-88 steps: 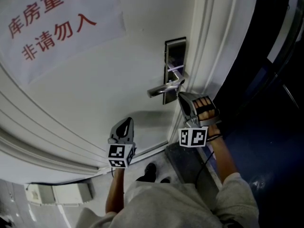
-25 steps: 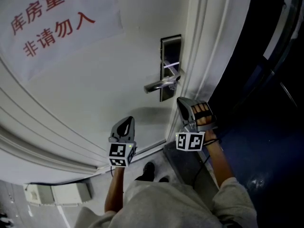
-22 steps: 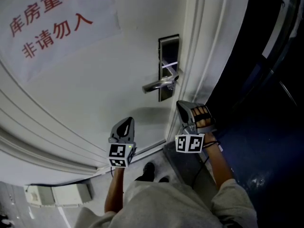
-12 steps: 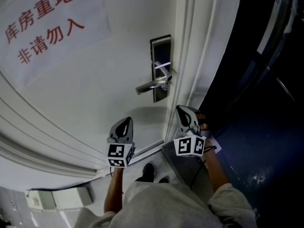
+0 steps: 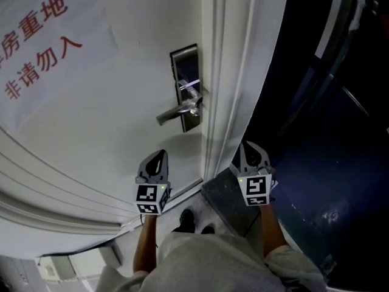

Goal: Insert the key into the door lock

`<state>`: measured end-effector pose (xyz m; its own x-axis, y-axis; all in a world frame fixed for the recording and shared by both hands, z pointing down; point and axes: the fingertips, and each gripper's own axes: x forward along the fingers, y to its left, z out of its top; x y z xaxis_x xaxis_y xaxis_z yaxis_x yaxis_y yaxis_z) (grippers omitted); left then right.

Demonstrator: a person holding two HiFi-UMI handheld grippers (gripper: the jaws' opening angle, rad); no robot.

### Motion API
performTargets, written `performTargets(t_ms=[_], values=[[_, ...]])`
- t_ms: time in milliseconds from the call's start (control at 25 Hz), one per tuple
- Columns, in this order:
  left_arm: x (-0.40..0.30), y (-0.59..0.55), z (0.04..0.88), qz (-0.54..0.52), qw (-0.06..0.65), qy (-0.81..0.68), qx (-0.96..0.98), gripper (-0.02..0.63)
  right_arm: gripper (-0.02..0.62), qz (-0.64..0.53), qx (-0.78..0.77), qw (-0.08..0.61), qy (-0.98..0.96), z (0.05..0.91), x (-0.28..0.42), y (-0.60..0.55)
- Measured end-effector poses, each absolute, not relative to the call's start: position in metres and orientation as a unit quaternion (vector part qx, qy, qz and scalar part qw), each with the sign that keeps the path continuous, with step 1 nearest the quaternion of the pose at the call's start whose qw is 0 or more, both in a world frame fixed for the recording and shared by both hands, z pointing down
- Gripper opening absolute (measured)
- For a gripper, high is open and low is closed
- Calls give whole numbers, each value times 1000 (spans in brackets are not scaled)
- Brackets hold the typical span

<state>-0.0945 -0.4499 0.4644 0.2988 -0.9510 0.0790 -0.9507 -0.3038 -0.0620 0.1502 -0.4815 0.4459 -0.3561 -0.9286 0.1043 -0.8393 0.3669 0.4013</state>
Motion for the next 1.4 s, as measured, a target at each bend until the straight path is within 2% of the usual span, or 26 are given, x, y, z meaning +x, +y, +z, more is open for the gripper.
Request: performTargets(t_ms=[280, 520, 1400], values=[[-83, -456, 469, -52, -2, 576, -816, 17, 22, -69, 600, 138, -785, 471, 198, -463], [-80, -458, 472, -51, -6, 570, -820, 17, 21, -49, 615, 137, -775, 483, 209, -451], [-94, -462, 474, -43, -14, 575, -817, 17, 21, -57, 598, 134, -788, 470, 178, -468]])
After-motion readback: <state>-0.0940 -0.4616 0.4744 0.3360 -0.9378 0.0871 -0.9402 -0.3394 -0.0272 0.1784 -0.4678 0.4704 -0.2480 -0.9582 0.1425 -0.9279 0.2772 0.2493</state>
